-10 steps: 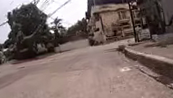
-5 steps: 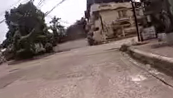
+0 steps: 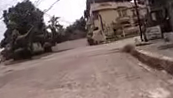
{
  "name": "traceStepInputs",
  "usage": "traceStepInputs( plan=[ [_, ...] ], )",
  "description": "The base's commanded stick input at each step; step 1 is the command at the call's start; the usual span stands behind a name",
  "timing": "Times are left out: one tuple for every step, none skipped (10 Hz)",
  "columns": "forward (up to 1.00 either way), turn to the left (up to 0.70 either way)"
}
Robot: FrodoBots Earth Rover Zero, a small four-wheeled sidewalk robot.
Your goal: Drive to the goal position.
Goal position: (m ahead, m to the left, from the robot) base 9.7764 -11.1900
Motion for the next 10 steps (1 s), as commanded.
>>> traceStepInputs(
  plan=[
    [1.0, 0.02],
    [1.0, 0.02],
    [1.0, 0.02],
    [1.0, 0.01],
    [1.0, -0.12],
    [1.0, -0.37],
    [1.0, -0.08],
    [1.0, 0.02],
    [1.0, 0.02],
    [1.0, 0.02]
  ],
)
